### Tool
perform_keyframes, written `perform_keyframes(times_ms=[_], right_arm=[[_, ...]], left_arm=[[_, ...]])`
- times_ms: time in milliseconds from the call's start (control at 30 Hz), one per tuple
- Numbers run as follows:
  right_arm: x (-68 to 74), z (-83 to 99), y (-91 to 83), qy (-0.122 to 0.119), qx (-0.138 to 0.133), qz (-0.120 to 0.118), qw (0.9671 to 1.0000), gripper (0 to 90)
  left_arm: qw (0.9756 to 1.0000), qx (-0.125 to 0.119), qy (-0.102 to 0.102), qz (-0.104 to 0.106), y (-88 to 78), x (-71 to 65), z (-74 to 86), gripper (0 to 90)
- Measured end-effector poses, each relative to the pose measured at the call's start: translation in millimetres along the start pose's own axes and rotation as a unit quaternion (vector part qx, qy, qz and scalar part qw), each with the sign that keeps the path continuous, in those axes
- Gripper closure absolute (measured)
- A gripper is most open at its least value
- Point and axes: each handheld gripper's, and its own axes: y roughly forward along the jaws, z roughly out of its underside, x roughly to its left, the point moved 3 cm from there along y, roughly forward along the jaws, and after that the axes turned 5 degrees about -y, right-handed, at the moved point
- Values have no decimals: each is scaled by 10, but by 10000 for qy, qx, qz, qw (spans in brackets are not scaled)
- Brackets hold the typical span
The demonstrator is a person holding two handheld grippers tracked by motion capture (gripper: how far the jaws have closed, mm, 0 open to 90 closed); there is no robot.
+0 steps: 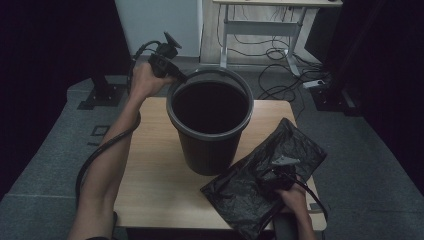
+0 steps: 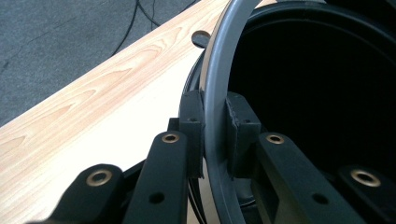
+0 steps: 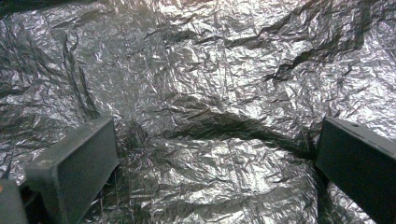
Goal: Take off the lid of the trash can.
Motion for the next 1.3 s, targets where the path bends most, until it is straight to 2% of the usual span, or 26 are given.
perform_keyframes(times_ms=[300, 333, 367, 400, 433, 500, 567, 633, 833, 1033, 1300], right_arm=[[1, 0, 0, 4, 2, -4, 10000, 0], [1, 0, 0, 2, 2, -3, 10000, 0], [1, 0, 0, 2, 2, -3, 10000, 0], [0, 0, 0, -2, 1, -2, 10000, 0], [0, 0, 0, -2, 1, -2, 10000, 0], [0, 0, 0, -2, 1, -2, 10000, 0], [0, 0, 0, -2, 1, -2, 10000, 0], [1, 0, 0, 0, 3, -4, 10000, 0], [1, 0, 0, 1, 3, -4, 10000, 0], [0, 0, 0, 1, 1, -1, 10000, 0], [0, 0, 0, -3, 0, 0, 10000, 0]], left_arm=[[9998, 14, -161, 146, -132, -37, -28, 790], [9993, 45, -250, 269, -160, -34, -31, 791], [9993, 45, -250, 269, -160, -34, -31, 792], [9982, -9, -347, 492, -194, -35, -33, 791], [9982, -9, -347, 492, -194, -35, -33, 790], [9984, -60, -368, 428, -240, -35, -35, 790], [9993, -34, -304, 221, -284, -28, -24, 791], [9994, 10, -311, 122, -288, -9, -8, 790], [9991, -23, -413, 120, -295, 60, 37, 788], [9987, 1, -502, 0, -310, 174, 133, 785], [9974, -38, -713, -136, -401, 381, 307, 783]])
